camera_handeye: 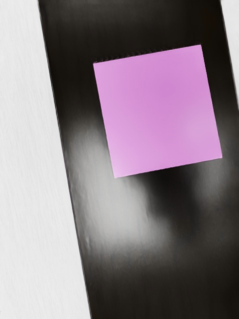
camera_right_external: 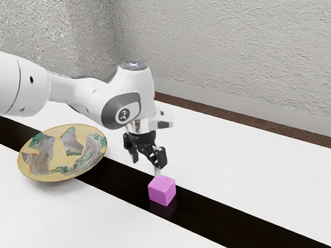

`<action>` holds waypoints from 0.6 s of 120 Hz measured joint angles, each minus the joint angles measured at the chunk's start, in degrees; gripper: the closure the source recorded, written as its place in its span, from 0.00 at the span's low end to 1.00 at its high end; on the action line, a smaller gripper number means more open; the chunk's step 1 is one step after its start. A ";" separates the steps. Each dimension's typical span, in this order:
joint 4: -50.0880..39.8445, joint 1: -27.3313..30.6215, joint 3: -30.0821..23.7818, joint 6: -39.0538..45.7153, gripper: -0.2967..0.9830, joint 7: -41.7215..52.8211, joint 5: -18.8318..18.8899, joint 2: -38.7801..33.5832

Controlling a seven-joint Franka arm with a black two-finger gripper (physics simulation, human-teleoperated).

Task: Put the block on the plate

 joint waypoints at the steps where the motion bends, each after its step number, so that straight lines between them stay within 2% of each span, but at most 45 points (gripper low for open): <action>1: 0.00 -0.07 0.00 0.10 0.23 -0.15 -0.10 0.07; 41: -0.20 -1.59 -1.33 3.52 0.23 -5.64 -3.46 2.87; 72: -0.17 -1.83 -1.58 5.12 0.23 -8.58 -2.49 4.90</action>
